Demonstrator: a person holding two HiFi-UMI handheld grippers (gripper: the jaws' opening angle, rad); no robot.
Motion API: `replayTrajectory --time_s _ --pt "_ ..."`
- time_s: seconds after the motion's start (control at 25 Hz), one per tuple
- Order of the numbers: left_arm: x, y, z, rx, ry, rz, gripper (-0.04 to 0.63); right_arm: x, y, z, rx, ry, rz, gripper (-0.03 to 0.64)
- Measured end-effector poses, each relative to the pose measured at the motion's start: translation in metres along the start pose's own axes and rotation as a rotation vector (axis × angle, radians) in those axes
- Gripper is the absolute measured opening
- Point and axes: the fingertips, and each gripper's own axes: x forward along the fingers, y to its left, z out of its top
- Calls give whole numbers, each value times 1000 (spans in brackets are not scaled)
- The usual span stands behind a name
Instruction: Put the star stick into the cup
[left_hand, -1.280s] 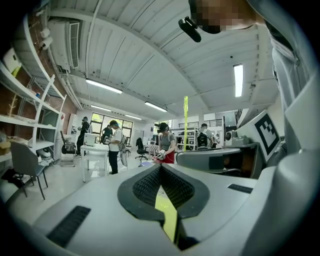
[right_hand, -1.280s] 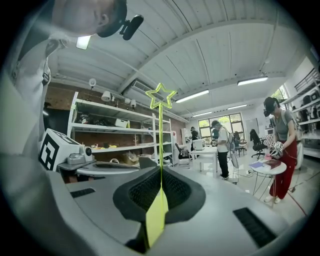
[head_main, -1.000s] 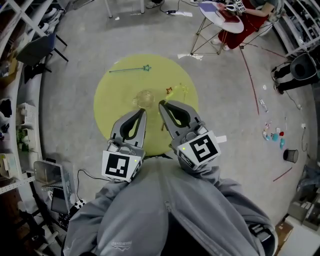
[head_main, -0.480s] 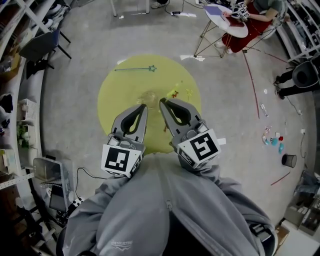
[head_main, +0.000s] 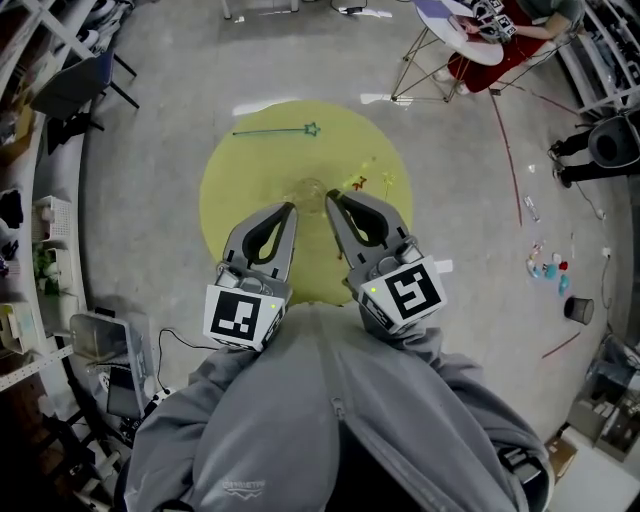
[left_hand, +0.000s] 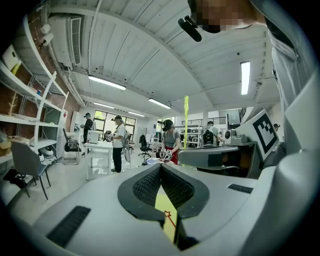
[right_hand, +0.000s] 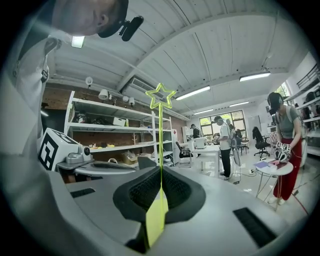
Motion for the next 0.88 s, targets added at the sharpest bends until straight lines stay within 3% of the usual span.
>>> replayTrajectory --time_s 0.88 --pt "39 37 -71 -22 95 -41 17 54 -35 -62 16 45 -26 35"
